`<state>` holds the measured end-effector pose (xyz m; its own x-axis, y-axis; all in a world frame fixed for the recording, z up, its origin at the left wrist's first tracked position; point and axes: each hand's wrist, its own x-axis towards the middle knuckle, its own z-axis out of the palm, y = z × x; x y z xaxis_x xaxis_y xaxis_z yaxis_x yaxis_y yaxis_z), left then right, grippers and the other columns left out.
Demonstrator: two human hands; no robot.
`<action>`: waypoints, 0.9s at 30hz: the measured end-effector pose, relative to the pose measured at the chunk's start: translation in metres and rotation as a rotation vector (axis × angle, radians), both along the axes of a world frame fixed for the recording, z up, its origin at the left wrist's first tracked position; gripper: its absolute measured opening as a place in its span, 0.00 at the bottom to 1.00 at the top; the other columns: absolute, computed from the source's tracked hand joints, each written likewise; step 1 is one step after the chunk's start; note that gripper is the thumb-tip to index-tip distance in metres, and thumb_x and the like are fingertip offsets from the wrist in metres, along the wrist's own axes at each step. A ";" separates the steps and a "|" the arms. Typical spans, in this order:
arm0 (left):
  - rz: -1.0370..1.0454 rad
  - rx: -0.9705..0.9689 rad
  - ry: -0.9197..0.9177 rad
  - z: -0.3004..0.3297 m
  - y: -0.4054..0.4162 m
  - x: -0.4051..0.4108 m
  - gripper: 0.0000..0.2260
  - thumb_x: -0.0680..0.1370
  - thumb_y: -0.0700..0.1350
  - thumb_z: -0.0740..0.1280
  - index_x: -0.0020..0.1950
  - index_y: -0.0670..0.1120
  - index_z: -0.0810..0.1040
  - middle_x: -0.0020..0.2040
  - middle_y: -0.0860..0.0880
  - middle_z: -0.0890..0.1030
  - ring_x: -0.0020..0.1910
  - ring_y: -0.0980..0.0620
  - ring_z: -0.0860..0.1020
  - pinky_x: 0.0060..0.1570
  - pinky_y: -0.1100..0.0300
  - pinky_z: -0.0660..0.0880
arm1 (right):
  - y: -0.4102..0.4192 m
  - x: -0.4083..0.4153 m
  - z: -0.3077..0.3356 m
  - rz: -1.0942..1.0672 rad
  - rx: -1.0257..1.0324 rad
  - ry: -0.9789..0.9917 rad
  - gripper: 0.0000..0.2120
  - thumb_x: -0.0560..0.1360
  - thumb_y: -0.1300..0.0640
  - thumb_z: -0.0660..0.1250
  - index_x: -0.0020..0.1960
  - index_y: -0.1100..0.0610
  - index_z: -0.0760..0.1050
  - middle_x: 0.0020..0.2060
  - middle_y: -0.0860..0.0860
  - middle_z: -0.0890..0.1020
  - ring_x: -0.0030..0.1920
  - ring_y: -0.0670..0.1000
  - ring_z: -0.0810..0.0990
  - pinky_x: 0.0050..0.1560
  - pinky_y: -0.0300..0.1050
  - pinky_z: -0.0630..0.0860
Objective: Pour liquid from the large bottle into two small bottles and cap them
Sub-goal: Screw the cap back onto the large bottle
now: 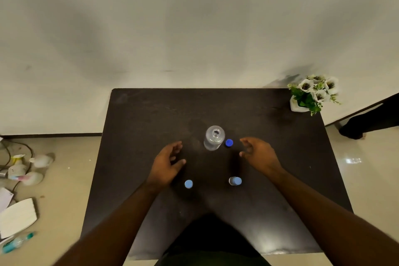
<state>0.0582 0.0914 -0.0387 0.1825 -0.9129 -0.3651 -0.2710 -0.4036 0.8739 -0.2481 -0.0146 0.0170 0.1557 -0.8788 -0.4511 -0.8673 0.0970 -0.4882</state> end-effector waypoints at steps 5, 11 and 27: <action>-0.225 0.031 -0.067 0.014 -0.062 -0.027 0.44 0.66 0.50 0.83 0.77 0.55 0.65 0.76 0.55 0.70 0.73 0.58 0.70 0.71 0.58 0.69 | -0.023 0.018 -0.028 0.031 0.047 0.015 0.27 0.73 0.56 0.75 0.70 0.47 0.74 0.65 0.48 0.79 0.61 0.49 0.80 0.63 0.47 0.77; -0.351 0.025 -0.088 -0.002 -0.097 -0.047 0.50 0.60 0.54 0.84 0.78 0.55 0.65 0.75 0.55 0.72 0.74 0.56 0.70 0.74 0.54 0.69 | -0.035 0.028 -0.046 0.127 0.025 0.098 0.26 0.74 0.53 0.74 0.70 0.48 0.73 0.65 0.50 0.76 0.62 0.53 0.78 0.62 0.51 0.77; -0.310 -0.012 -0.017 0.013 -0.101 -0.063 0.33 0.66 0.43 0.83 0.68 0.52 0.75 0.61 0.58 0.81 0.60 0.67 0.78 0.57 0.73 0.74 | -0.030 0.012 -0.029 -0.064 0.025 -0.209 0.16 0.74 0.59 0.74 0.60 0.49 0.79 0.49 0.43 0.82 0.46 0.40 0.81 0.52 0.37 0.79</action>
